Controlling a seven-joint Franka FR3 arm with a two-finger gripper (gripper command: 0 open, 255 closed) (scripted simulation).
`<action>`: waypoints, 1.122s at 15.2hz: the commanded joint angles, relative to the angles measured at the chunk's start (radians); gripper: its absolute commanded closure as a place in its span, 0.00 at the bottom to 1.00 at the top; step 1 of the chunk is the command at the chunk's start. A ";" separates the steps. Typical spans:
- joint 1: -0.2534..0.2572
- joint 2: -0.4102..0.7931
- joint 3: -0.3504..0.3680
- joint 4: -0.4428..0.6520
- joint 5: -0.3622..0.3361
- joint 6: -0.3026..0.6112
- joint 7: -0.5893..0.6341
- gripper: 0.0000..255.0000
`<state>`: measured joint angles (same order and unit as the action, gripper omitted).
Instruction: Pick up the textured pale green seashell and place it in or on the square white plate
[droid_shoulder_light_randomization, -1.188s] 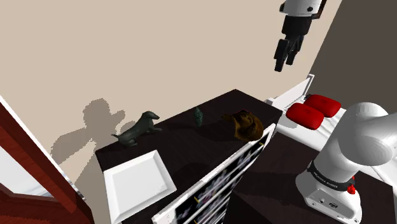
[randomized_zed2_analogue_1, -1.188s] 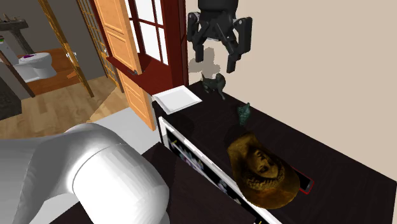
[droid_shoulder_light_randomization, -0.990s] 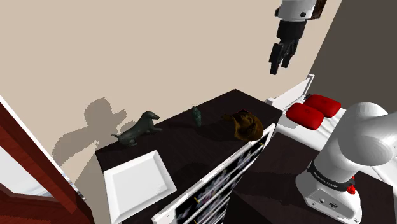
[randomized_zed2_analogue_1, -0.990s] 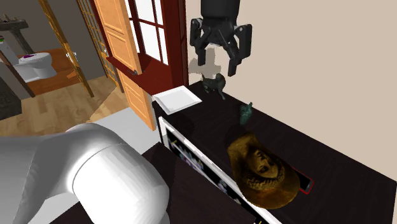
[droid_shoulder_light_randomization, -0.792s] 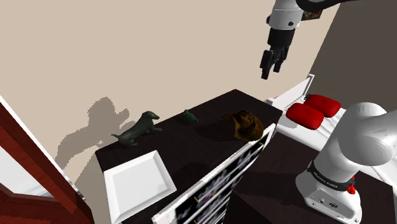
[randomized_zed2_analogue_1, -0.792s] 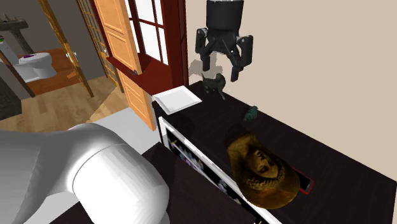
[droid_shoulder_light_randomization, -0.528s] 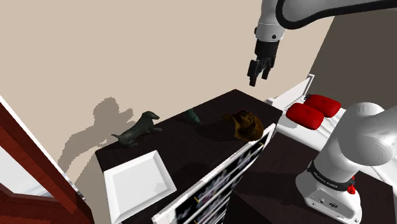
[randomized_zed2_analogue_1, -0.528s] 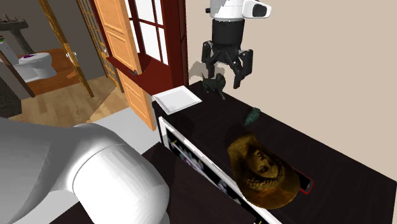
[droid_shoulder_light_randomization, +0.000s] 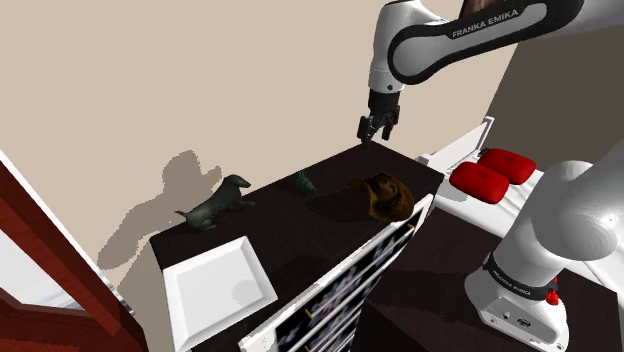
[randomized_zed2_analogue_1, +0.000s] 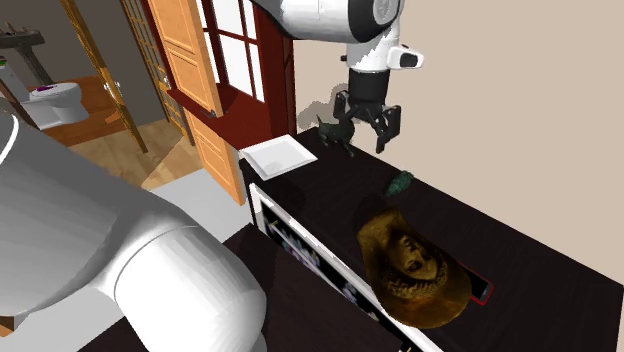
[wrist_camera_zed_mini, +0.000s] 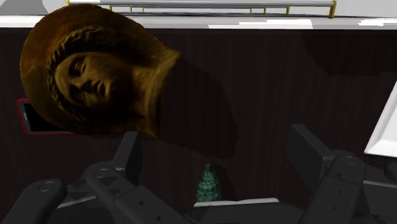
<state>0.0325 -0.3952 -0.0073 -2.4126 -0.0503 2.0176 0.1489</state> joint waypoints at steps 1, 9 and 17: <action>0.003 0.083 0.008 0.018 -0.001 0.071 0.018 0.00; 0.004 0.387 0.021 0.142 -0.021 0.266 0.070 0.00; 0.013 0.698 0.019 0.354 -0.049 0.380 0.120 0.00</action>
<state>0.0420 0.2685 0.0112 -2.0807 -0.0958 2.3840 0.2597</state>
